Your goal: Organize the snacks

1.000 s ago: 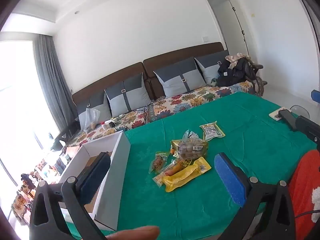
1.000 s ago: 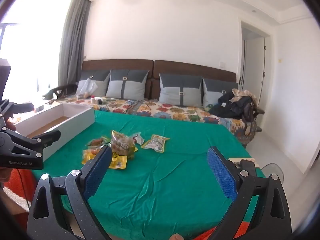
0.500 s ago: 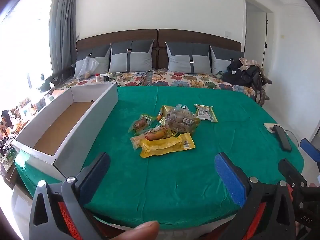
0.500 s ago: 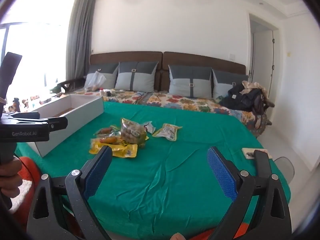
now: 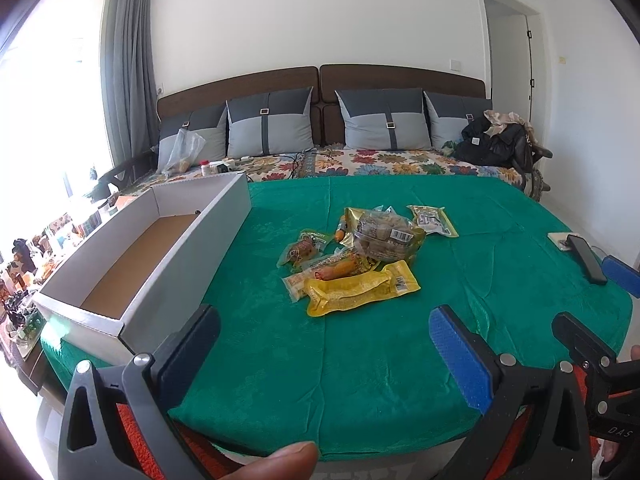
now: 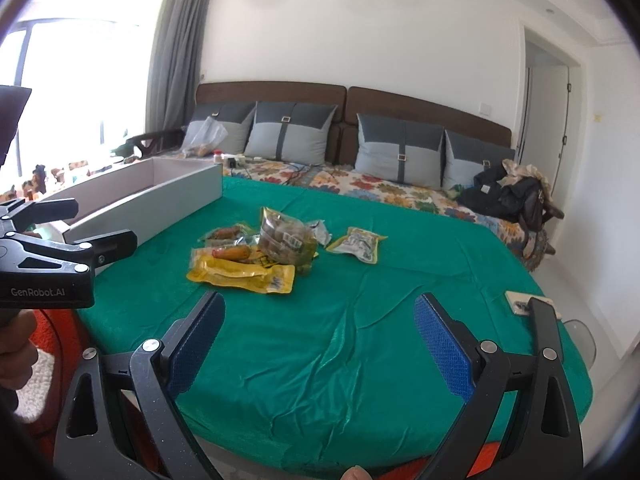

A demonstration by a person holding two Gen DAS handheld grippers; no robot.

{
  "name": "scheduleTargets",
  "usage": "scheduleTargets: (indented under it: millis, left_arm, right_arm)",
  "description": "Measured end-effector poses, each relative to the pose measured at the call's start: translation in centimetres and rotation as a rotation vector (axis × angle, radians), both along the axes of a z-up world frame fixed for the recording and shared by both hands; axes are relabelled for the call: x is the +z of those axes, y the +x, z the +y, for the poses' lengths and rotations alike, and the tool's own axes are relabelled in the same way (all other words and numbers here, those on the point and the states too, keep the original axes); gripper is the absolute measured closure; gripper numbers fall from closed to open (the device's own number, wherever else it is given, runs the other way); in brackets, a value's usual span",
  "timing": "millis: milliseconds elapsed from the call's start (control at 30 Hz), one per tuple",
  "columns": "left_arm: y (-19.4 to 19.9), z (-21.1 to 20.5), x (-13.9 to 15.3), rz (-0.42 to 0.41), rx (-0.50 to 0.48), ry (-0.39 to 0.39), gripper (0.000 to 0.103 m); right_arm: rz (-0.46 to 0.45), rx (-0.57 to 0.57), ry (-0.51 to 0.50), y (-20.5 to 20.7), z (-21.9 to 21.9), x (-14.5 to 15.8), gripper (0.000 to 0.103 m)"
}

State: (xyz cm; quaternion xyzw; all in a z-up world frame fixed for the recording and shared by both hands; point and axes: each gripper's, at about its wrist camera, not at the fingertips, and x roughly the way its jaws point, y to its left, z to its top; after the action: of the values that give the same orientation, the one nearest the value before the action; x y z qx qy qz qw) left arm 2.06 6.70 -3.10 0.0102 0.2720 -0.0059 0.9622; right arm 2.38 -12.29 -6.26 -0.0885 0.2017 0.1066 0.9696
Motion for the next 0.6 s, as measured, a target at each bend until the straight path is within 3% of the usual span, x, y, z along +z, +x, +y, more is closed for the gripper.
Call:
scheduleTargets:
  millis: [600]
  left_arm:
    - [0.3,-0.3,-0.8,0.023,-0.006,0.026,0.0]
  right_arm:
    - [0.052,0.006,-0.001,0.7,0.2,-1.0,0.006]
